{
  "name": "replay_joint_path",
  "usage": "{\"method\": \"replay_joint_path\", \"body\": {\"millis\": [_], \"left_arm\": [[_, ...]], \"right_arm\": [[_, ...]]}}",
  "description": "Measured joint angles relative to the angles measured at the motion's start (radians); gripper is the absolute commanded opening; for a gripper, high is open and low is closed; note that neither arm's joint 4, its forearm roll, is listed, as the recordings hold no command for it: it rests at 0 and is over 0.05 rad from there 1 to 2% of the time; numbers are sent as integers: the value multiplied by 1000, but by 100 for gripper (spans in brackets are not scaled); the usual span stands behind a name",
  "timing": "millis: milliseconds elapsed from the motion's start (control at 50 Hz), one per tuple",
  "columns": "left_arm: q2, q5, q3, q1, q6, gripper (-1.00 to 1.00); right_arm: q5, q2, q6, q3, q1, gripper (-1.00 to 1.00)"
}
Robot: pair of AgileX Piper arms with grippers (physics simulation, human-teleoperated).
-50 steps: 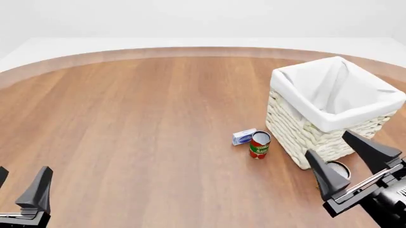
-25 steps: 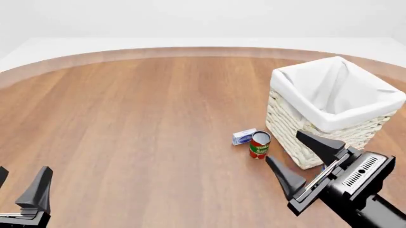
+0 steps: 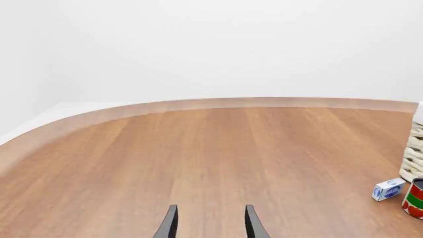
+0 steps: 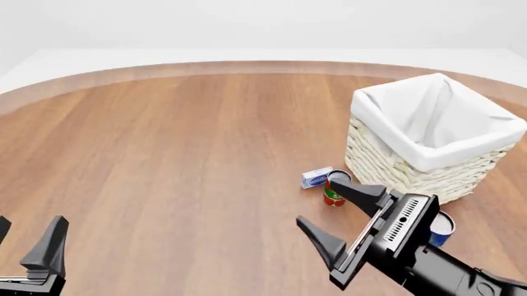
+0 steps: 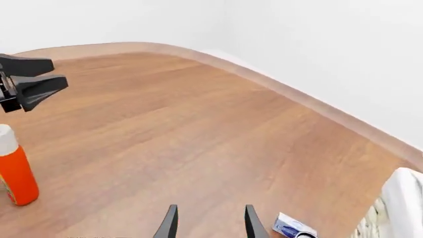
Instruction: Pick up the ketchup, and put it in the basket.
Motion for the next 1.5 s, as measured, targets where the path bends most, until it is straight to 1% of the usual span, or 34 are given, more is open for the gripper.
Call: {"method": "replay_joint_path", "body": {"millis": [260, 620, 980, 1500], "left_arm": [[0, 0, 0, 0, 0, 100], [0, 0, 0, 0, 0, 100], [0, 0, 0, 0, 0, 100], [0, 0, 0, 0, 0, 100]], "right_arm": [[18, 98, 39, -63, 85, 100], [94, 167, 82, -151, 195, 100], [132, 255, 100, -224, 295, 100], [141, 375, 125, -312, 394, 100]]}}
